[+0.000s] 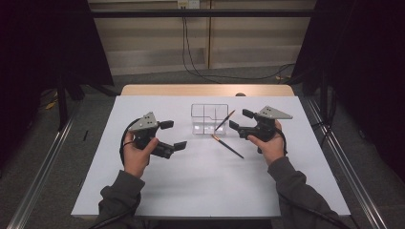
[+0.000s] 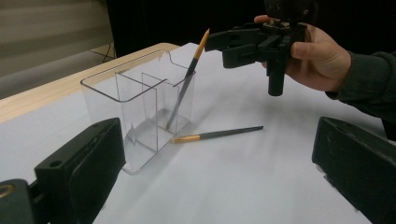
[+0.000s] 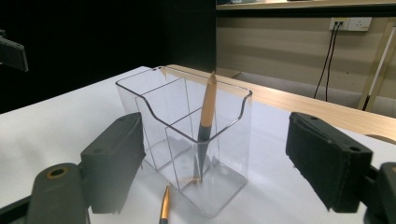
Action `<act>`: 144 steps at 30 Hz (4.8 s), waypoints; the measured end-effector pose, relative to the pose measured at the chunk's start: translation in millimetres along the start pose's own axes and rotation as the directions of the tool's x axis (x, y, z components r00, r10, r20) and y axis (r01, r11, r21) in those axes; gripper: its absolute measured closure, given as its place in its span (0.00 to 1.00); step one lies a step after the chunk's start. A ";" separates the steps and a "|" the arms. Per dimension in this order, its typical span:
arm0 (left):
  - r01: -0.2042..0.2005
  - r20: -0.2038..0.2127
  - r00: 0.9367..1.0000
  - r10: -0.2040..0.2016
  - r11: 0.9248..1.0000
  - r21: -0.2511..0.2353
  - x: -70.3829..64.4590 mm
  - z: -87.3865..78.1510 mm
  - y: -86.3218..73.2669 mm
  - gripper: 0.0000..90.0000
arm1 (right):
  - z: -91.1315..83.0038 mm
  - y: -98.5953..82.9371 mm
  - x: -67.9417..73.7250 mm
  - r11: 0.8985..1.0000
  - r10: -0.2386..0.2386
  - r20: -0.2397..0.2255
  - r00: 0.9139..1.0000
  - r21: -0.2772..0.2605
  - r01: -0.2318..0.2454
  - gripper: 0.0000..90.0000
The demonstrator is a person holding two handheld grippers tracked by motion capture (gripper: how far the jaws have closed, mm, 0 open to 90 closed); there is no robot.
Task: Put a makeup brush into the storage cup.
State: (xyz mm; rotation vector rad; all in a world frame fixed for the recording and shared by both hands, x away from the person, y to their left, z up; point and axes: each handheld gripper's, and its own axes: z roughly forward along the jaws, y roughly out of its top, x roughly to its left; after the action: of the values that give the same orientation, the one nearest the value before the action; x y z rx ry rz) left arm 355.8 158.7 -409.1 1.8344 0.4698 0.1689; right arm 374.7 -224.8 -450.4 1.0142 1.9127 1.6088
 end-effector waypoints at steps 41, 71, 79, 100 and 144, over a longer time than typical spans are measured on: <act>-0.002 0.002 1.000 0.002 1.000 0.002 -0.9 1.1 1.1 0.02 | -13.6 -2.8 10.4 0.999 -0.026 0.007 1.000 0.040 0.026 0.20; -0.007 0.001 1.000 0.007 1.000 0.016 -0.4 2.4 0.8 0.02 | -13.4 1.5 15.4 0.976 -0.045 0.004 0.999 0.214 0.043 0.21; 0.002 0.009 1.000 -0.002 1.000 0.005 -0.3 1.9 0.3 0.02 | -11.0 3.1 16.2 0.965 -0.041 -0.001 0.999 0.259 0.040 0.20; 0.000 0.003 1.000 0.000 1.000 0.001 -3.7 2.7 3.6 0.02 | -16.6 6.9 13.8 0.941 -0.038 -0.024 0.999 0.336 0.044 0.10; 0.002 -0.002 1.000 -0.002 1.000 0.002 -0.1 -1.5 3.1 0.02 | 9.3 19.0 23.4 0.770 -0.088 -0.058 0.994 0.630 0.105 0.11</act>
State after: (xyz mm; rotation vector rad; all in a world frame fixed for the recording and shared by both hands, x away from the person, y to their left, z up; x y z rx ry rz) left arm 355.9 159.2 -405.6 1.8359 0.4731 0.1686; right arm 371.5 -199.9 -431.2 1.1083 2.5558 0.9087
